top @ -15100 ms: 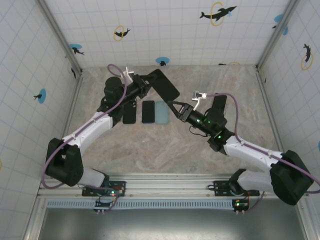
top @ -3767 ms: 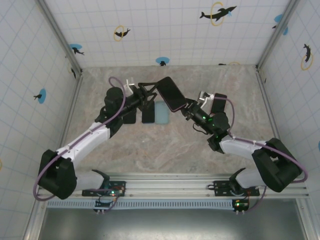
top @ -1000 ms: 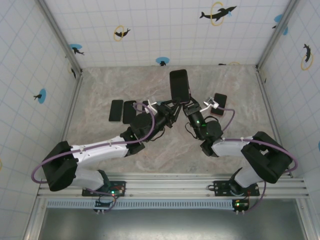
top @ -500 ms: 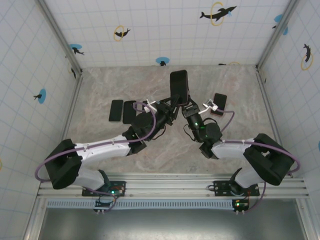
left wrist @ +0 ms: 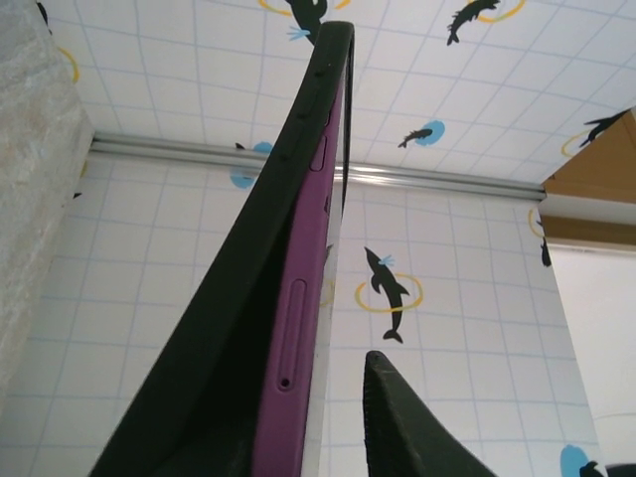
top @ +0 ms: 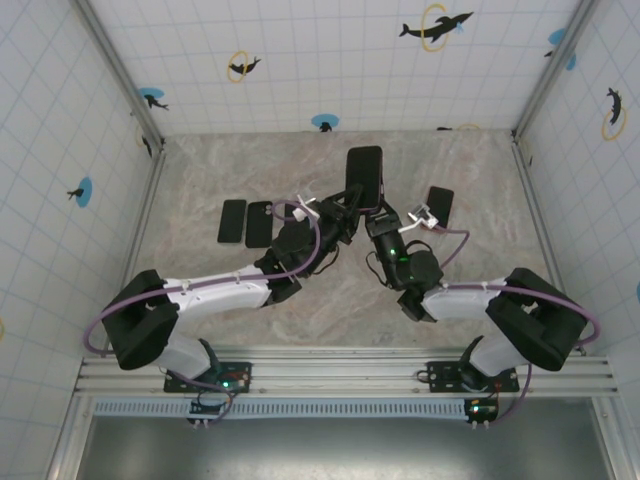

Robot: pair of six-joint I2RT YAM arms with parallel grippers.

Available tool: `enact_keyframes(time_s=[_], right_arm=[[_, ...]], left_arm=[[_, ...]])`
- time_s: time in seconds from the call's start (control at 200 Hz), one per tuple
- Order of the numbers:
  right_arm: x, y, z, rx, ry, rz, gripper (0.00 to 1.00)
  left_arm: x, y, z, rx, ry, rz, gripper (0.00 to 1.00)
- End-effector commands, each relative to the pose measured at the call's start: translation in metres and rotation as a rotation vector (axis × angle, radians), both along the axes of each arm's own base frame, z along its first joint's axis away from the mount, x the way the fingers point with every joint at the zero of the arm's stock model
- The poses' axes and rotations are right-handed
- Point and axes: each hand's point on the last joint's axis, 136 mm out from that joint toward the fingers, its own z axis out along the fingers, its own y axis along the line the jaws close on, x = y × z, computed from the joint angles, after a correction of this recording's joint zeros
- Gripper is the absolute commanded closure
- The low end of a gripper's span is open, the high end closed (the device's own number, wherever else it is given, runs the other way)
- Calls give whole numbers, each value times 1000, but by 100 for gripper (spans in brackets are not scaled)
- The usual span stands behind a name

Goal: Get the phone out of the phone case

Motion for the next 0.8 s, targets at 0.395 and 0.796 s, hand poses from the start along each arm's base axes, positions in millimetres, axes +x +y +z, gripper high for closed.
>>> enact_keyframes(time_s=[0.395,0.796], right_arm=[[3,-15,-17,-46,56,-87,100],[25,-65,-48,-260,107,-314,100]], left_arm=[[-3,-8,42,-72,-58,-24,95],[-22,1,21,-50,-16,-70,99]])
